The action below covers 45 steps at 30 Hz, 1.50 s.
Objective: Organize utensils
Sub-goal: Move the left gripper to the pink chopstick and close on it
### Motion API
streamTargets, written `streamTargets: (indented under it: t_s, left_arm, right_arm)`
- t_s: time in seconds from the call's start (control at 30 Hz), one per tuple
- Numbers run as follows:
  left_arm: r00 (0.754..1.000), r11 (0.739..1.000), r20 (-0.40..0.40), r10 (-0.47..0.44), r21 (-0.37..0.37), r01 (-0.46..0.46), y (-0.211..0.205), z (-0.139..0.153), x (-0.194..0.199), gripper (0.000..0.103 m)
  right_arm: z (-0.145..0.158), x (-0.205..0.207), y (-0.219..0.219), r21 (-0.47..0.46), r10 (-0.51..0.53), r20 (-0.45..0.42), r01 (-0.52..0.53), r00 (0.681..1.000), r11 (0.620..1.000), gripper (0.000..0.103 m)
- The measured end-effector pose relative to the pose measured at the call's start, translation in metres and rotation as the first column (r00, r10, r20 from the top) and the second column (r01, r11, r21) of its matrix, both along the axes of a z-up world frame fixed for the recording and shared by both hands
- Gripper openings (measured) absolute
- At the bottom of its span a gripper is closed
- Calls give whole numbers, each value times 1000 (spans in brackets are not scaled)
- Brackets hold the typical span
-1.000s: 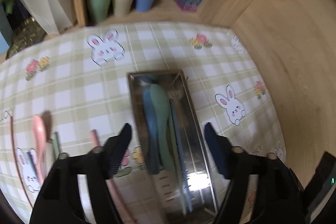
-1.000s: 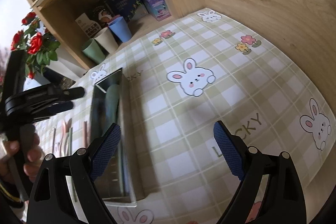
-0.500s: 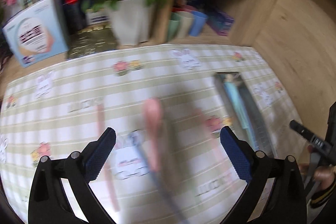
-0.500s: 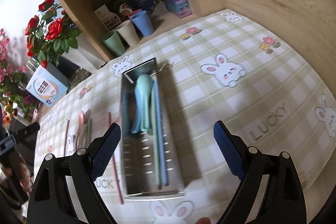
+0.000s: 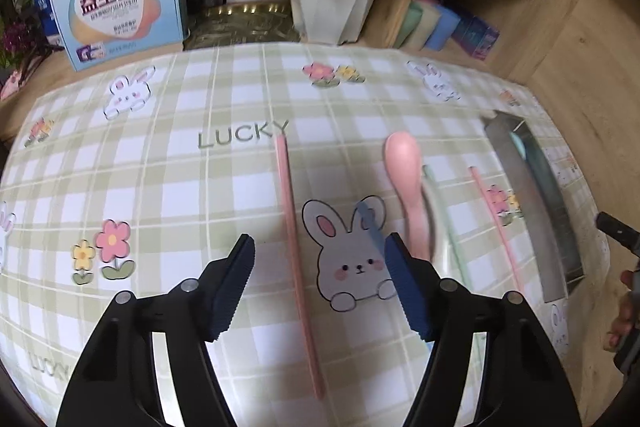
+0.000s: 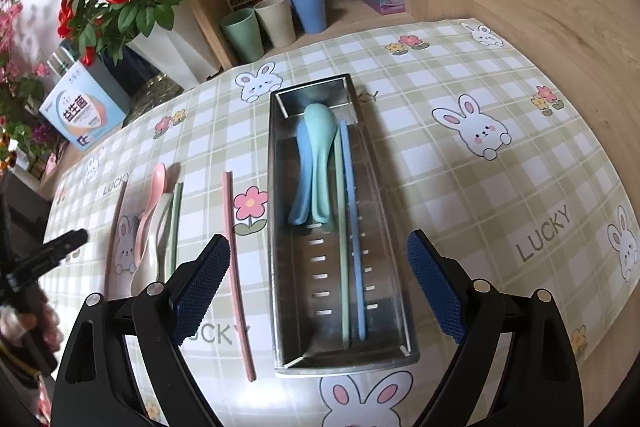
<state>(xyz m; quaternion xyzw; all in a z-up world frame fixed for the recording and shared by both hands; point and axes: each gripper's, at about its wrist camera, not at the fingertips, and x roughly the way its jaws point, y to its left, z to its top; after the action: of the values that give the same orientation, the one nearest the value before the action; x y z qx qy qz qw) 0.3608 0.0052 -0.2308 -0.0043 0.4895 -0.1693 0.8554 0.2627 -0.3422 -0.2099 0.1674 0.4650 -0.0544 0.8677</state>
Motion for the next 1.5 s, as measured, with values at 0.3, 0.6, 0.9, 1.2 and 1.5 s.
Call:
streamTargets:
  t_s: [0.3, 0.6, 0.9, 1.2, 1.5]
  left_arm:
    - [1000, 998, -20, -11, 56, 12, -11, -30, 32, 45]
    - [1000, 993, -14, -10, 120, 12, -17, -42, 34, 40]
    - [999, 984, 18, 45, 169, -48, -20, -44, 32, 26]
    - [991, 988, -29, 133, 83, -131, 7, -42, 19, 6]
    - [986, 986, -33, 165, 4, -165, 28, -28, -45, 6]
  right_arm:
    - [-3, 1, 6, -9, 16, -17, -16, 1000, 1000, 87]
    - [-8, 4, 8, 3, 21, -25, -21, 999, 1000, 87]
    - [-17, 1, 9, 27, 26, -33, -25, 999, 999, 87]
    - [-17, -4, 10, 49, 35, -21, -34, 999, 998, 86]
    - [-19, 2, 27, 73, 96, -4, -95, 995, 993, 86]
